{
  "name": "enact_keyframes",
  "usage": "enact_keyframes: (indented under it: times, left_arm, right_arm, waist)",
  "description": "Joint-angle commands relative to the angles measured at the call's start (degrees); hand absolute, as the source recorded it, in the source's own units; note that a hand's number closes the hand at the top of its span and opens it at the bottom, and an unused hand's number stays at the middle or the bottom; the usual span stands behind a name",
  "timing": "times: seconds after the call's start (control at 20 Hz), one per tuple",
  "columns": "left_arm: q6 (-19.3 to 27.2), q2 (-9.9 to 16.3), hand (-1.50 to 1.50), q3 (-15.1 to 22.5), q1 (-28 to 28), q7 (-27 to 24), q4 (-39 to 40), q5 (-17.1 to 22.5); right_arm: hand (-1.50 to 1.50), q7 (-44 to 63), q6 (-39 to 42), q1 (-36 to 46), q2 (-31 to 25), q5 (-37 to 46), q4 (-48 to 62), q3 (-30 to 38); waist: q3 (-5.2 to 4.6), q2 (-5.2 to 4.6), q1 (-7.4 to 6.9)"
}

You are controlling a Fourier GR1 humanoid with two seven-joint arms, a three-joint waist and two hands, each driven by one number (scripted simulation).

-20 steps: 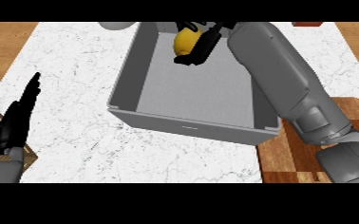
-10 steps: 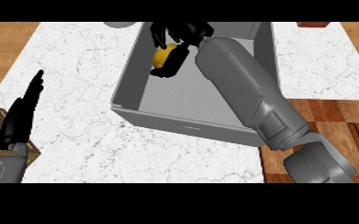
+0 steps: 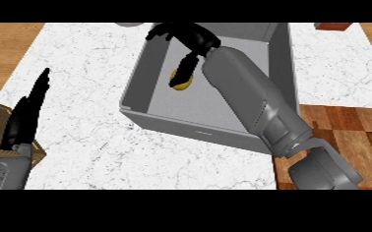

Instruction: Pick the lemon from the cutting board and place it in the cardboard box

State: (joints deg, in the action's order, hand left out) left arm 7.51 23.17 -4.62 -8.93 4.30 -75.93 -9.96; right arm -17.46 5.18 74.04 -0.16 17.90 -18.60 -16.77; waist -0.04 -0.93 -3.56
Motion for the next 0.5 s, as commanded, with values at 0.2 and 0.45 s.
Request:
enact_keyframes:
  times: [0.2,0.45]
  left_arm:
    - [-0.6,1.1,0.00,-1.3,1.6,-0.7,-0.4,-0.1]
    - [0.1,-0.8,0.00,-0.8,2.0,-1.3,-0.4,-0.3]
  right_arm:
    - [-1.50,-5.7,-3.0,2.6,-0.1,-7.0,1.3,7.4]
    - [-1.50,-5.6,-0.3,4.0,-3.2,-13.8,1.2,14.7]
  waist:
    - [0.05,0.10,0.42]
    - [0.05,0.27,1.11]
